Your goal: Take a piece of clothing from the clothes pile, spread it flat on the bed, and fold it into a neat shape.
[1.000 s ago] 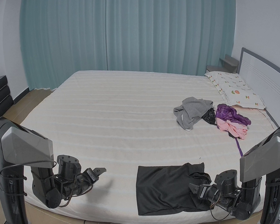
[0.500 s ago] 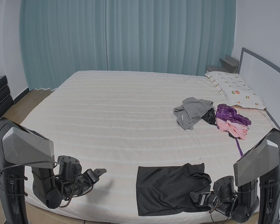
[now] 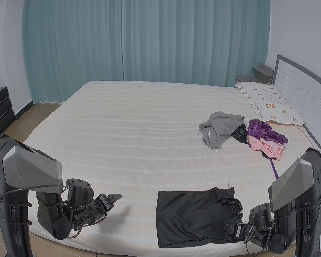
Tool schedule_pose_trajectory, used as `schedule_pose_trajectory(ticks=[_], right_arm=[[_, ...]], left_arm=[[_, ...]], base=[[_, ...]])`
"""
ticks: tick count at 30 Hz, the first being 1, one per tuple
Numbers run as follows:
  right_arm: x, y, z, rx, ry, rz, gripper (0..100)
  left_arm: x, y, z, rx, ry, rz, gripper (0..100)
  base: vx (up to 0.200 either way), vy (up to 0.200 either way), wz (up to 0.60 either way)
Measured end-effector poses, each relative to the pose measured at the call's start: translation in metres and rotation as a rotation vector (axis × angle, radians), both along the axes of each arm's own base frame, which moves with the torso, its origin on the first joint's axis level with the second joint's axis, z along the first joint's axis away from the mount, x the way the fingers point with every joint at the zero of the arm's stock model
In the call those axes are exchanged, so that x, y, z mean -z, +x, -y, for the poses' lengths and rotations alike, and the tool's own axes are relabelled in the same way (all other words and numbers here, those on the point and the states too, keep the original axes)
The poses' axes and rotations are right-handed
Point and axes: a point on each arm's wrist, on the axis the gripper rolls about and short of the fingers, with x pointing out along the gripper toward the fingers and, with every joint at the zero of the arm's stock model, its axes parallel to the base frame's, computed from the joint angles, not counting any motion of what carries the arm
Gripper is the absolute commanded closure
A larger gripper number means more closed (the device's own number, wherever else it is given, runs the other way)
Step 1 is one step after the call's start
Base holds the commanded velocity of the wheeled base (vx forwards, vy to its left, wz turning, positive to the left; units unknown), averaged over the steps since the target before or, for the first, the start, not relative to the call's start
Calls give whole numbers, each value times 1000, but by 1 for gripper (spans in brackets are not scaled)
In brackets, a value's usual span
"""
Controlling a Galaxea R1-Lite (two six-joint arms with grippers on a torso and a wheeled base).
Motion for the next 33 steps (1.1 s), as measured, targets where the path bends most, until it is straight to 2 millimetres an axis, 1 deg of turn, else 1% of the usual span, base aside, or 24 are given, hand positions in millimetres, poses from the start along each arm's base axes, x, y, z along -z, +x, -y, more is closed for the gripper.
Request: schedule_pose_trajectory(ticks=[3,7,16,19,22,26,30,33], right_arm=[[-1,2,7,46,-1,6,0],[-10,5,13,78,7,32,0],[-27,-7,22,94,-22,-60,0],[-36,-9,23,81,13,-60,0],[-46,-9,24,36,91,-43,0],[-53,-9,23,-22,175,-36,0],[-53,0,21,-28,213,-14,0],[-50,10,17,-32,232,8,0]], left_arm=[[0,0,0,1,2,-1,0],[1,0,0,2,4,-3,0],[1,0,0,1,4,-4,0],[1,0,0,1,4,-4,0],[1,0,0,0,5,-3,0],[1,0,0,0,5,-3,0],[1,0,0,-1,6,-3,0],[1,0,0,-1,5,-3,0]], base=[[0,0,0],[0,0,0],[0,0,0],[0,0,0],[0,0,0],[0,0,0],[0,0,0],[0,0,0]])
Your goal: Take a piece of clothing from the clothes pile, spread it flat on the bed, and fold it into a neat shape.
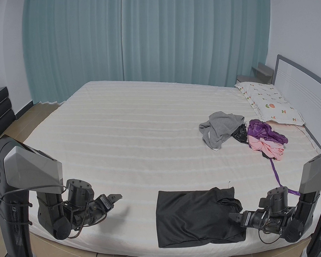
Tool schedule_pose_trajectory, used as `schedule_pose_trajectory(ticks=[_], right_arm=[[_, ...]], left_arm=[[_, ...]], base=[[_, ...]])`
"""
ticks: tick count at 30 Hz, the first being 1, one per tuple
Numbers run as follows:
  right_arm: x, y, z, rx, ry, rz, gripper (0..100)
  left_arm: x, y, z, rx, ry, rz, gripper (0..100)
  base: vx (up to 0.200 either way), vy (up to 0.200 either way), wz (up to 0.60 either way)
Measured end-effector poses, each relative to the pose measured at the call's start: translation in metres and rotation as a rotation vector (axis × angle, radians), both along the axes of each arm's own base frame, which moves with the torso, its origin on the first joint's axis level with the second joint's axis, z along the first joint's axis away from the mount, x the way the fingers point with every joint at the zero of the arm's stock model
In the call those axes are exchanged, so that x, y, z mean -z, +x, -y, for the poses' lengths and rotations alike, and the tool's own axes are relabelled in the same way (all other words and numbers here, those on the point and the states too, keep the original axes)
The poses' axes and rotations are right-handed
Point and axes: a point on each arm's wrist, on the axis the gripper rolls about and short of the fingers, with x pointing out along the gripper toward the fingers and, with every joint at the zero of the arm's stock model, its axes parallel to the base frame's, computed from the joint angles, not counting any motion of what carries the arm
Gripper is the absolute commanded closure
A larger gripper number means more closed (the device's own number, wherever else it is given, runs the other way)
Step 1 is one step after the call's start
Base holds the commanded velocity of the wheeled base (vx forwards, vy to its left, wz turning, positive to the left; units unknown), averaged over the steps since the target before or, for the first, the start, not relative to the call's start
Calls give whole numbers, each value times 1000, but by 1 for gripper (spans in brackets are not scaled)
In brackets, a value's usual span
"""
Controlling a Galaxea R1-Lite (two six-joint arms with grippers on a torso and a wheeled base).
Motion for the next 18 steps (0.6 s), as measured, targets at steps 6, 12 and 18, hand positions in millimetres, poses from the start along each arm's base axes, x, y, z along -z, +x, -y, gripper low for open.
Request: schedule_pose_trajectory(ticks=[6,12,18], right_arm=[[15,12,-5,-15,-8,-17,100],[23,6,-1,-23,-41,-62,100],[17,-8,14,-32,-87,-80,100]], left_arm=[[0,0,0,-1,1,-1,0],[0,0,0,0,2,-1,0],[0,0,0,0,2,-1,0]], base=[[0,0,0],[0,0,0],[0,0,0]])
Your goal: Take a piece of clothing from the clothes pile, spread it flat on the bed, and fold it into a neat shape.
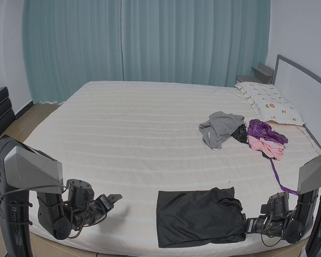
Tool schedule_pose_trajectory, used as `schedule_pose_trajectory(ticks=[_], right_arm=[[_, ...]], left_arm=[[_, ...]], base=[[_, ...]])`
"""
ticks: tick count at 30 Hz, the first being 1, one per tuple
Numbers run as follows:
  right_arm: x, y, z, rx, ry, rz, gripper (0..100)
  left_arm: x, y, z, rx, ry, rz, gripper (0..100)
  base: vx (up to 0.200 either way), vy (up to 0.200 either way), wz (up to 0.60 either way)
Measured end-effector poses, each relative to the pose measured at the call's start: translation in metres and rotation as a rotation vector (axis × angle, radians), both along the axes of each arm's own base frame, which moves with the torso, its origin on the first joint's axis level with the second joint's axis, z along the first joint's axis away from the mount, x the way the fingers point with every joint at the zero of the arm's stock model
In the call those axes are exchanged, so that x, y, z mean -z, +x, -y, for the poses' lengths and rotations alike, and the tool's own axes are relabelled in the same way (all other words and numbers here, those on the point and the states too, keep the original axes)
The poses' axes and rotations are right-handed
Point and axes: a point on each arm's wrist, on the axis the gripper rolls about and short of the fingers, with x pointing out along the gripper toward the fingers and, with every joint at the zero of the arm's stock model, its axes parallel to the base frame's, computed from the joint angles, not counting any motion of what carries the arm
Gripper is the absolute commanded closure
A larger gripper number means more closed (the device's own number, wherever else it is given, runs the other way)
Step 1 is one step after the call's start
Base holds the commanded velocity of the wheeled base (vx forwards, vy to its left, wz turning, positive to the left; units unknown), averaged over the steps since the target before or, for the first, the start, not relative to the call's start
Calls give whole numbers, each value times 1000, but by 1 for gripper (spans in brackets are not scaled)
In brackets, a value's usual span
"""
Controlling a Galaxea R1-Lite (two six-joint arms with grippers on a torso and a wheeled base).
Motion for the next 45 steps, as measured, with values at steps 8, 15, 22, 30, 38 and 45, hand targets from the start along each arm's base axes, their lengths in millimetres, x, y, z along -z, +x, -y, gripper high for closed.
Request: schedule_pose_trajectory(ticks=[8,15,22,30,38,45], right_arm=[[-1,-4,4,-3,12,-22,0],[-5,-2,4,-2,25,12,0],[-17,12,-4,2,130,152,0],[-15,39,-24,-9,211,211,0],[5,56,-57,-63,273,166,0],[14,69,-68,-95,285,119,0]], left_arm=[[0,0,0,0,0,0,0],[0,0,0,1,1,0,0],[0,0,0,1,0,0,0],[0,0,0,1,-1,0,0],[0,0,0,1,1,1,0],[1,0,1,2,3,-2,0]], base=[[0,0,0],[0,0,0],[0,0,0],[0,0,0],[0,0,0],[0,0,0]])
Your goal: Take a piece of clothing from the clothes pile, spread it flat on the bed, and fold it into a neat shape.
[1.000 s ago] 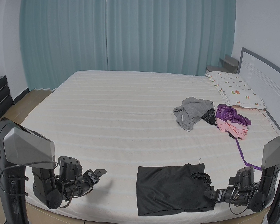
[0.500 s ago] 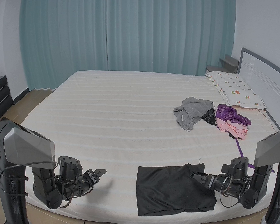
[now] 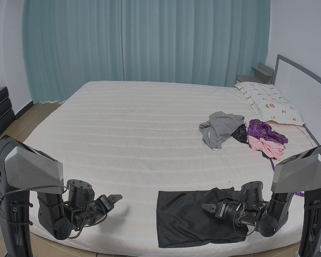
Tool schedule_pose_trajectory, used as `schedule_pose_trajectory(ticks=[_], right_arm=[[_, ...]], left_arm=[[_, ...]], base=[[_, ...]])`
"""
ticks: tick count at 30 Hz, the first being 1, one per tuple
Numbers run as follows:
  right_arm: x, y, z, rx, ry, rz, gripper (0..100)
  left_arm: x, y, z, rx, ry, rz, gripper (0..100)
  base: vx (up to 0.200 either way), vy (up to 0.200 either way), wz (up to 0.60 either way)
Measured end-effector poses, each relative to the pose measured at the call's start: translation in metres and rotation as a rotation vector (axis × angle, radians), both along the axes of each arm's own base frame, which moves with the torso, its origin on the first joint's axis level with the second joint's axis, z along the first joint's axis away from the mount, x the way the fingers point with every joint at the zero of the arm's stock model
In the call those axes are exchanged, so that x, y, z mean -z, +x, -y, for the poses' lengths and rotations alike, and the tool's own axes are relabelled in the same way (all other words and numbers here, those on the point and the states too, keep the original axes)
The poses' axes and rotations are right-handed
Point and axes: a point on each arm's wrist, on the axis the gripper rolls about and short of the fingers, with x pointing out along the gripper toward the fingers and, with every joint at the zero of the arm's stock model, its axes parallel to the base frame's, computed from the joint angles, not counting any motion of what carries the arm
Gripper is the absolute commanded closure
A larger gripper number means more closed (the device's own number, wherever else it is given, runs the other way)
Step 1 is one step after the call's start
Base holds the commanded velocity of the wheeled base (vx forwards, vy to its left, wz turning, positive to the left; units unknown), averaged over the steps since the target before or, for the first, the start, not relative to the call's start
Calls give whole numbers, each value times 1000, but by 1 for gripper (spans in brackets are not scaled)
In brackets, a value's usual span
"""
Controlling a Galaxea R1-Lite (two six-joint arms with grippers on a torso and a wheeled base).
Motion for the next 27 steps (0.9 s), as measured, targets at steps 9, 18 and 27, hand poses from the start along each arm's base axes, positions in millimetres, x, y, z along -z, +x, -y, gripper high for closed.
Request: schedule_pose_trajectory(ticks=[9,18,27], right_arm=[[0,27,14,78,10,32,0],[-3,51,68,264,15,74,0],[-12,50,79,301,98,75,0]], left_arm=[[1,0,0,1,1,-1,0],[1,0,0,1,1,-1,0],[0,1,0,-1,0,1,0]], base=[[0,0,0],[0,0,0],[0,0,0]])
